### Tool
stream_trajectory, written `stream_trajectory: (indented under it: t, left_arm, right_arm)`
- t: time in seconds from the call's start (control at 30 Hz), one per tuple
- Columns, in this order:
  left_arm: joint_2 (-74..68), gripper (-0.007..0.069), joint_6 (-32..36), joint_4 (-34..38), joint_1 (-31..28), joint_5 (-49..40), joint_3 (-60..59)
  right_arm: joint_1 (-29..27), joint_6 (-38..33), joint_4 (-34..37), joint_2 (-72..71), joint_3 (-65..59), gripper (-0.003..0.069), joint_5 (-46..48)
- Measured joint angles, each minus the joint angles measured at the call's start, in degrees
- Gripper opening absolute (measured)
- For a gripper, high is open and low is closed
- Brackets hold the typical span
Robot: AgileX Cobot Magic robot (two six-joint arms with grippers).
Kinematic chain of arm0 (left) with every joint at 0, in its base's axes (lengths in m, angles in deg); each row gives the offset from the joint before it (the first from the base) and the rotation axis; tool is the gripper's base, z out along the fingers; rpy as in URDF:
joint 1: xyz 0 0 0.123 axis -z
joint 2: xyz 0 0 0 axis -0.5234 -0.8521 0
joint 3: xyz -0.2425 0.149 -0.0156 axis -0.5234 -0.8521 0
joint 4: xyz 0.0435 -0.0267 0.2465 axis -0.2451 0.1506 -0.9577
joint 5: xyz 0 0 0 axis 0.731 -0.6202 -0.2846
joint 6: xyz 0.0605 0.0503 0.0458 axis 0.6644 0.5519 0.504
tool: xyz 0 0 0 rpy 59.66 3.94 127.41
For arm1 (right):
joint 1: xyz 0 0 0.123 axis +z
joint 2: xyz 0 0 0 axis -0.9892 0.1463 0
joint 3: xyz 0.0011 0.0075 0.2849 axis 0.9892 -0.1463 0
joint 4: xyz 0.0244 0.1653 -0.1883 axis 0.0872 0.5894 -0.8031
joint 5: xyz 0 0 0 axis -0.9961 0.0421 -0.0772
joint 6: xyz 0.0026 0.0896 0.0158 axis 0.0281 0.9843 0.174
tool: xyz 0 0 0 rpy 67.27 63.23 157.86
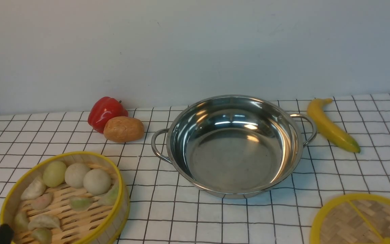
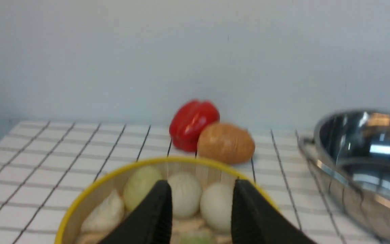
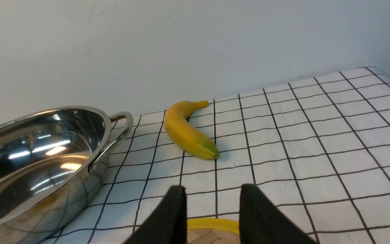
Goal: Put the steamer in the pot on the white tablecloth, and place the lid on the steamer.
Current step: 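Grasp the rim of the steamer basket holding the buns with the left gripper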
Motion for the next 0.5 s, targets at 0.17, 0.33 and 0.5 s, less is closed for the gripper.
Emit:
stream_trajectory:
  t: [0.17, 0.33, 0.5]
  left_arm:
    - [0.0, 0.0243, -4.55, 7.42, 0.0, 4.37, 0.11]
    - [0.0, 0.0243, -7.64, 10.55, 0.0, 5.35, 0.31]
    - [0.0, 0.0243, -8.82, 11.0, 0.0, 7.87, 0.31]
  right_arm:
    - [0.0, 0.0, 0.0, 0.0, 0.0, 0.024, 0.0]
    - [0.0, 0.0, 0.0, 0.0, 0.0, 0.024, 0.0]
    - [0.0, 0.0, 0.0, 0.0, 0.0, 0.024, 0.0]
